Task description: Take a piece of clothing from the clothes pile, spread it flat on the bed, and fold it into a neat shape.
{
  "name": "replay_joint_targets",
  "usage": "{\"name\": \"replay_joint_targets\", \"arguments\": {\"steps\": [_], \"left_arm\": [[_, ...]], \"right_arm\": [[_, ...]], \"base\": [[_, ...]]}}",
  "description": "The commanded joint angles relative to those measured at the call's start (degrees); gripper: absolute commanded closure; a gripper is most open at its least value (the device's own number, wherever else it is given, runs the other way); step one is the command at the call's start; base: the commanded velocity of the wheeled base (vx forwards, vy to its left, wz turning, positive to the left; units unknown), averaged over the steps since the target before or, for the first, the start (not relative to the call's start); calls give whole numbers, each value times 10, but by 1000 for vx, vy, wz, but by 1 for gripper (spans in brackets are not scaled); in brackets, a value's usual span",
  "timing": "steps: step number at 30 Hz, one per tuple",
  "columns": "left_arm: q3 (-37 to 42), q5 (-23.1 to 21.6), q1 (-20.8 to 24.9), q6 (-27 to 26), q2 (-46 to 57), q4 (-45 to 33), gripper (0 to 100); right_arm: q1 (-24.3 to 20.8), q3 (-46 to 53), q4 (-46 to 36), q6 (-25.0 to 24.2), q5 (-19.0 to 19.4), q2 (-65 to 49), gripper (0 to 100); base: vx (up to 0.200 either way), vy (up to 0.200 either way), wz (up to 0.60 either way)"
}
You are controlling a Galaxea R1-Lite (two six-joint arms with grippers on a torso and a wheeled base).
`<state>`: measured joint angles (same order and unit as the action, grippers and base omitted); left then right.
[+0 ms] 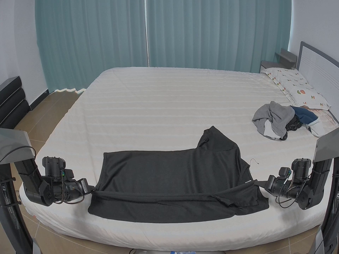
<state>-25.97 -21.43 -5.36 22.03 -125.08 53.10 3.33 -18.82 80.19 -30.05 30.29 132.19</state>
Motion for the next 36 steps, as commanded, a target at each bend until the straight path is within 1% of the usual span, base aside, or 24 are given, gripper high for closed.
{"name": "replay_joint_targets", "arguments": {"steps": [1,2,3,6,8,9,10,11,14,16,17,22,23,24,26,28,29,30,36], "left_arm": [[-8,2,3,0,-15,-3,0],[-8,2,3,0,-16,-2,0],[-8,2,3,0,-17,-2,0],[-8,2,3,0,-19,-1,0],[-17,2,2,4,-19,2,0],[-19,2,2,5,-18,2,0],[-30,2,0,19,-17,2,0],[-37,2,-1,31,-13,2,0],[-68,5,-1,64,-6,-3,0],[-95,5,0,84,-3,-8,0],[-97,6,0,85,-3,-8,0],[-188,6,8,92,-22,-62,0],[-188,6,8,92,-22,-62,0],[-229,6,14,92,-39,-92,0],[-269,6,18,94,-60,-114,0],[-269,6,18,94,-60,-114,0],[-327,7,25,106,-93,-128,0],[-359,9,30,114,-112,-133,0],[-450,33,55,122,-166,-172,0]], "right_arm": [[-1,-5,1,-1,2,17,100],[-1,-5,3,-1,3,18,100],[-1,-4,8,-2,4,22,0],[1,-4,21,-4,5,25,0],[5,-5,50,-35,6,30,0],[6,-5,53,-41,6,30,0],[6,-3,78,-78,6,30,0],[6,-1,95,-101,4,31,0],[7,-6,97,-132,2,25,0],[9,-10,97,-143,1,23,0],[9,-10,97,-143,1,23,0],[4,-9,96,-151,2,30,0],[4,-9,96,-151,2,30,0],[1,-8,96,-151,2,30,0],[0,-7,96,-151,3,30,0],[0,-7,96,-151,3,30,0],[-1,-6,96,-151,3,30,0],[-1,-5,96,-152,3,30,0],[-2,-3,96,-151,3,30,0]], "base": [[0,0,0],[0,0,0],[0,0,0],[0,0,0],[0,0,0],[0,0,0],[0,0,0],[0,0,0],[0,0,0],[0,0,0],[0,0,0],[0,0,0],[0,0,0],[0,0,0],[0,0,0],[0,0,0],[0,0,0],[0,0,0],[0,0,0]]}}
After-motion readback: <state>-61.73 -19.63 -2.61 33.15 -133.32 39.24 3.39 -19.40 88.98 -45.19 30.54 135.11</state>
